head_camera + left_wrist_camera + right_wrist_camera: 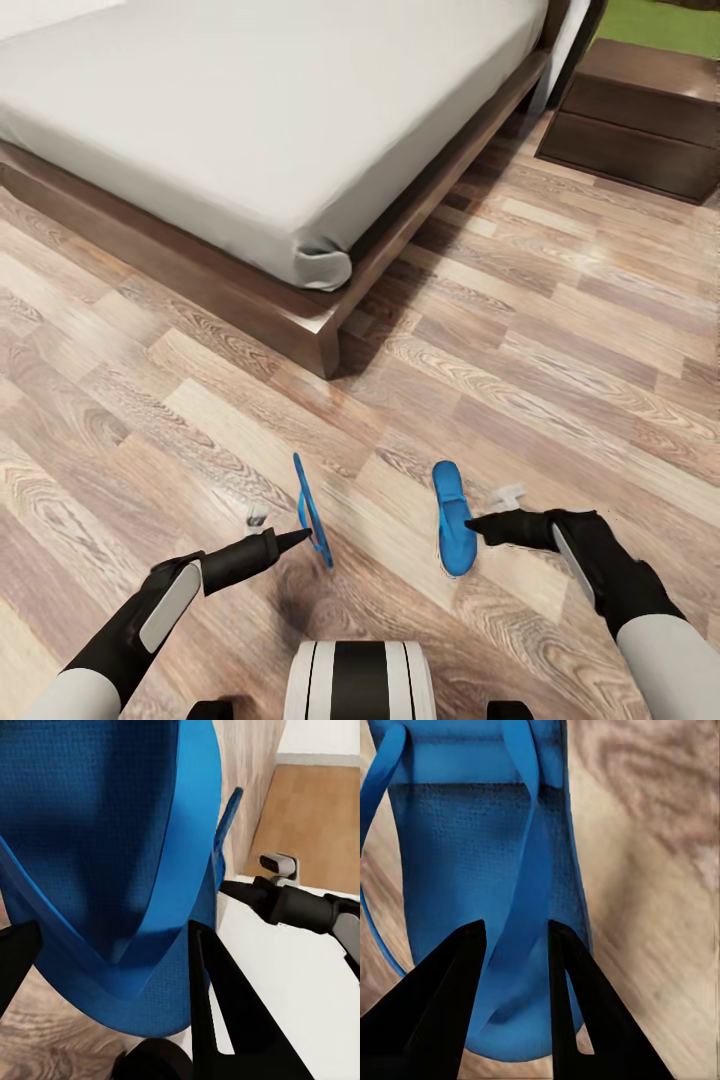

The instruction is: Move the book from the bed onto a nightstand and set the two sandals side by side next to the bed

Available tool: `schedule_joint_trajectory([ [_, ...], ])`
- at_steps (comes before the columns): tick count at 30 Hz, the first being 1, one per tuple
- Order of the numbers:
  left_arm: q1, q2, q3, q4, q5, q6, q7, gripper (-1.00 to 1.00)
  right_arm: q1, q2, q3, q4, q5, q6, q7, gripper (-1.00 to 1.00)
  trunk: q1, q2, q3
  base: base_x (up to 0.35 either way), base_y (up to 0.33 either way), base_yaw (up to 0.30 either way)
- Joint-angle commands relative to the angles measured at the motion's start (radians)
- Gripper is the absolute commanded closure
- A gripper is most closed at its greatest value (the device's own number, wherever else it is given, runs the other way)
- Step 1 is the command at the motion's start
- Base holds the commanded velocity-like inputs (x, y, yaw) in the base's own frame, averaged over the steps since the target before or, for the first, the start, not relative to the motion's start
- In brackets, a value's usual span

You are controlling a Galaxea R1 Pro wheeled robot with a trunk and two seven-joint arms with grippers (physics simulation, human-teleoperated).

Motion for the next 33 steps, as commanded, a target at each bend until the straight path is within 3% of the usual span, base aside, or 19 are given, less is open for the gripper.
schedule_joint_trajectory([
  [1,-0.001,0.001,-0.003,0.0,0.006,0.006,0.002,1.0,0.001,-0.034,0.001,0.0,-0.048,0.007,0.037,1.0,0.0,0.0,0.003,0.0,0.0,0.0],
  [3,-0.001,0.0,-0.004,0.001,-0.013,0.005,0.01,1.0,0.001,-0.051,0.0,0.0,-0.091,0.015,0.049,1.0,-0.001,0.001,0.011,0.0,0.0,0.0],
  [6,-0.001,0.0,-0.004,0.001,-0.087,0.004,0.028,1.0,0.001,-0.079,0.0,0.0,-0.124,0.026,0.057,1.0,-0.003,0.001,0.023,0.0,0.0,0.0],
  [11,-0.001,0.007,-0.002,0.011,-0.116,0.0,0.032,1.0,0.002,-0.101,-0.001,0.001,-0.136,0.028,0.061,1.0,-0.005,0.002,0.042,0.0,0.0,0.0],
  [12,-0.001,0.011,0.001,0.057,-0.12,-0.024,0.032,1.0,0.003,-0.14,-0.001,0.006,-0.168,0.028,0.073,1.0,-0.005,0.003,0.046,0.0,0.0,0.0],
  [15,-0.001,0.027,0.003,0.121,-0.121,-0.077,0.033,1.0,0.003,-0.21,-0.001,0.013,-0.268,0.028,0.123,1.0,-0.007,0.003,0.057,0.0,0.0,0.0],
  [17,-0.001,0.038,0.003,0.148,-0.121,-0.097,0.033,1.0,0.004,-0.239,0.0,0.023,-0.33,0.028,0.163,1.0,-0.008,0.004,0.065,0.0,0.0,0.0],
  [19,-0.001,0.046,0.003,0.162,-0.122,-0.107,0.033,1.0,0.004,-0.252,0.0,0.049,-0.358,0.028,0.201,1.0,-0.009,0.004,0.073,0.0,0.0,0.0],
  [24,-0.001,0.074,0.004,0.22,-0.123,-0.17,0.03,1.0,0.005,-0.269,0.0,0.147,-0.377,0.028,0.312,1.0,-0.011,0.005,0.092,0.0,0.0,0.0],
  [29,-0.001,0.085,0.005,0.226,-0.123,-0.193,0.028,1.0,0.007,-0.292,0.0,0.244,-0.379,0.027,0.335,1.0,-0.013,0.007,0.112,0.0,0.0,0.0],
  [33,-0.001,0.085,0.004,0.221,-0.123,-0.195,0.028,1.0,0.009,-0.295,0.001,0.329,-0.379,0.023,0.336,1.0,-0.015,0.008,0.127,0.0,0.0,0.0],
])
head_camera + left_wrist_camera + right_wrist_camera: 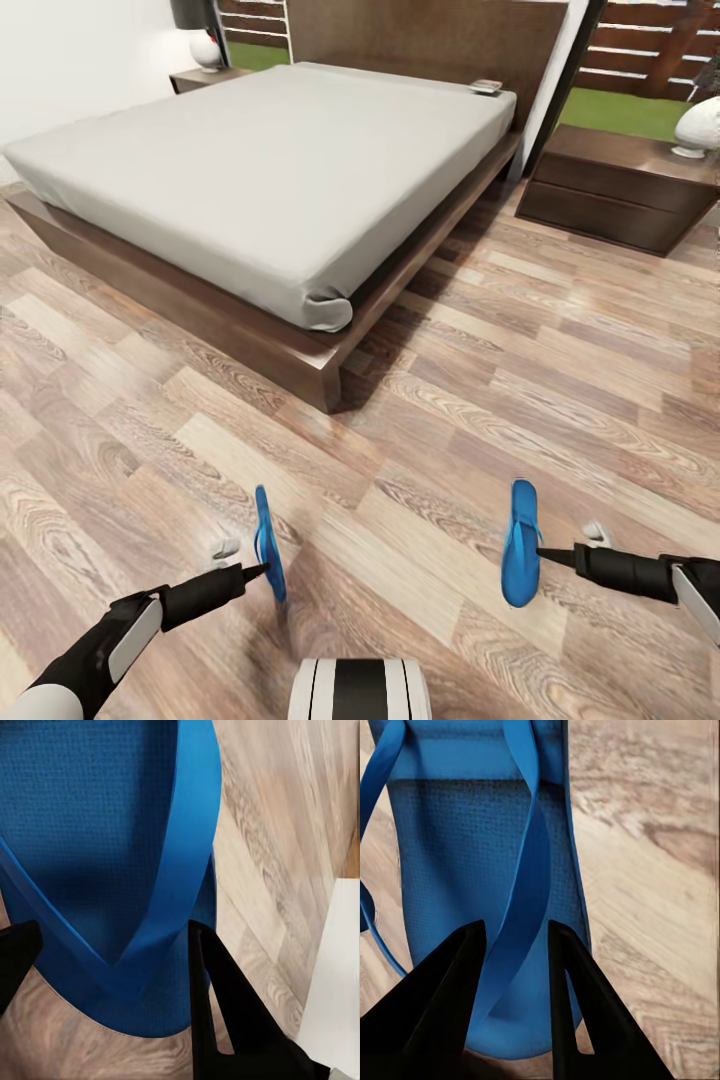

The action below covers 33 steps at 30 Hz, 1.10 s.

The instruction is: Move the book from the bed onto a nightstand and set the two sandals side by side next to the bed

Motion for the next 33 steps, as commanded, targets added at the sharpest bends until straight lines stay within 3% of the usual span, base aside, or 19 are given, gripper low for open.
schedule_joint_trajectory([
  [1,0.0,0.001,-0.005,-0.001,0.009,0.009,0.0,1.0,0.0,0.0,-0.001,0.023,-0.007,0.007,0.001,1.0,-0.001,0.0,0.003,0.0,0.0,0.0],
  [6,0.0,0.0,-0.005,-0.002,0.009,0.009,-0.002,1.0,-0.001,-0.001,0.0,0.081,-0.008,0.003,0.001,1.0,-0.003,0.001,0.023,0.0,0.0,0.0],
  [33,0.0,-0.007,-0.012,-0.001,0.009,0.009,0.003,1.0,-0.002,0.005,0.0,0.086,-0.007,0.0,-0.002,1.0,-0.015,0.007,0.127,0.0,0.0,0.0],
])
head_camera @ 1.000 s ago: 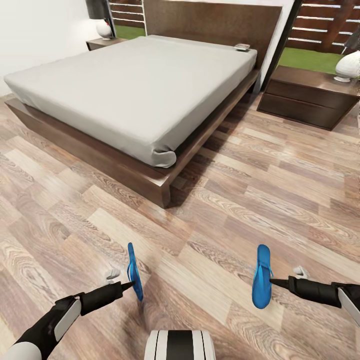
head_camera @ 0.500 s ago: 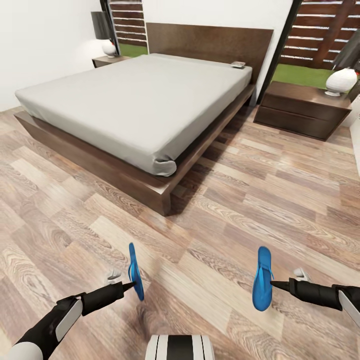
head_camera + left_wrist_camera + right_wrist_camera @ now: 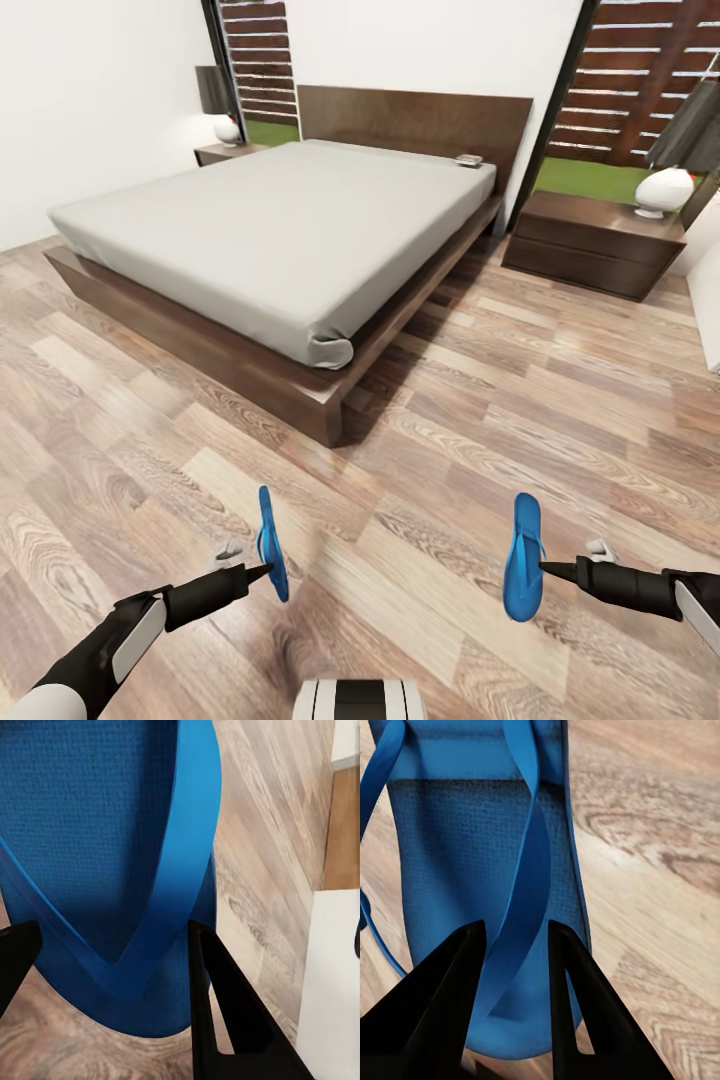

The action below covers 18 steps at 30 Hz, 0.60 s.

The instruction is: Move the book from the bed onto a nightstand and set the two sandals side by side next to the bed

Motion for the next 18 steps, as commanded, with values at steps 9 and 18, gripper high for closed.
schedule_joint_trajectory([
  [9,0.0,-0.01,-0.005,0.0,0.009,0.008,0.001,1.0,0.0,0.0,0.0,0.0,-0.003,0.007,0.004,1.0,-0.004,0.002,0.034,0.0,0.0,0.0],
  [18,0.0,-0.01,-0.005,0.0,0.009,0.008,0.001,1.0,0.0,0.0,0.0,0.0,-0.003,0.007,0.004,1.0,-0.008,0.004,0.069,0.0,0.0,0.0],
])
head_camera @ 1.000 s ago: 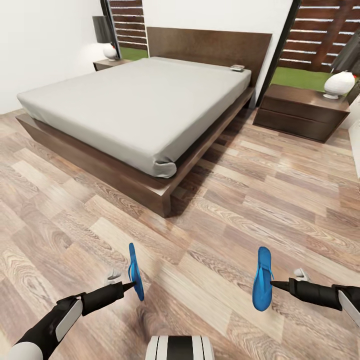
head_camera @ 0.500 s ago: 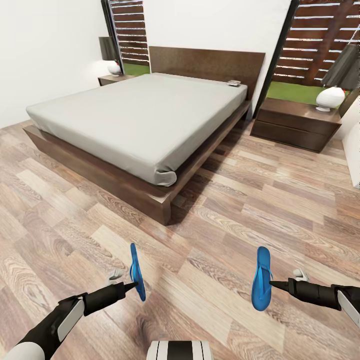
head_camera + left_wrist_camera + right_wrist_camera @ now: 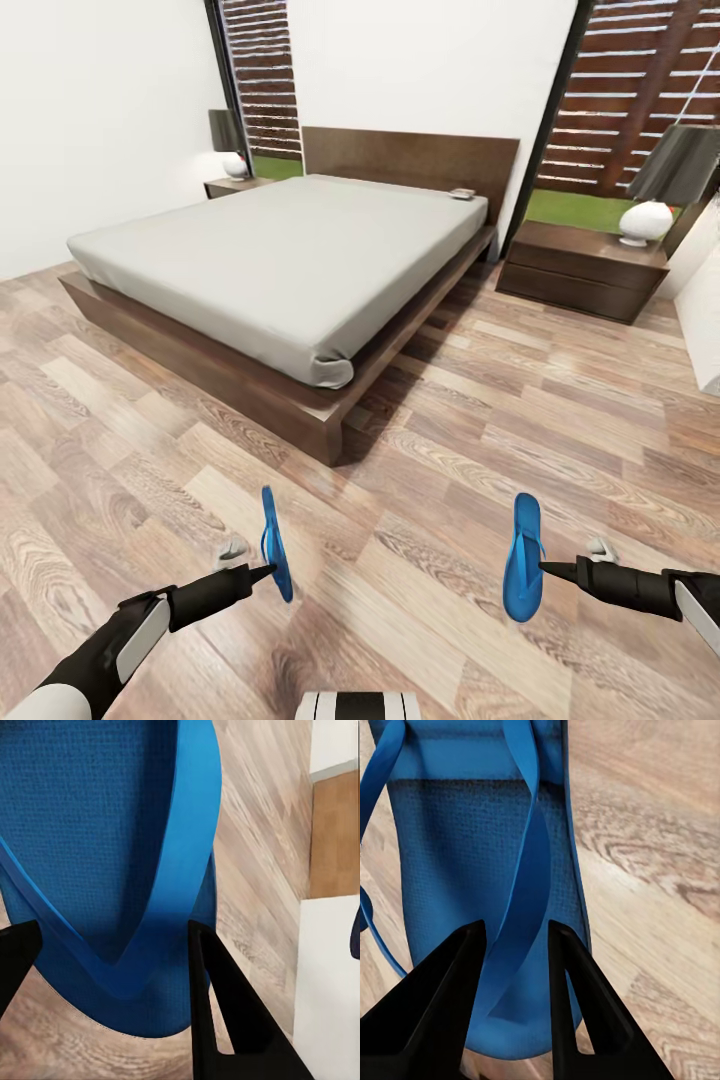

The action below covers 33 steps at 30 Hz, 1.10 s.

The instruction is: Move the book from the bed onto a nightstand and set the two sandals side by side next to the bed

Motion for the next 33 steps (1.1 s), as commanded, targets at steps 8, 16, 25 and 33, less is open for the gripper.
schedule_joint_trajectory([
  [8,0.0,0.001,-0.005,0.0,0.009,0.008,0.001,1.0,0.0,0.0,0.0,0.0,-0.003,0.007,0.001,1.0,-0.004,0.002,0.03,0.0,0.0,0.0],
  [16,0.0,0.001,-0.005,0.0,0.009,0.008,0.002,1.0,0.0,0.0,0.0,0.0,-0.003,0.007,0.0,1.0,-0.007,0.003,0.061,0.0,0.0,0.0],
  [25,0.0,0.001,-0.005,0.0,0.009,0.008,0.002,1.0,0.0,0.0,0.0,0.0,-0.003,0.007,-0.002,1.0,-0.011,0.006,0.096,0.0,0.0,0.0],
  [33,0.0,0.001,-0.005,0.0,0.009,0.008,0.002,1.0,0.0,0.0,0.0,0.0,-0.003,0.007,0.0,1.0,-0.015,0.007,0.127,0.0,0.0,0.0],
])
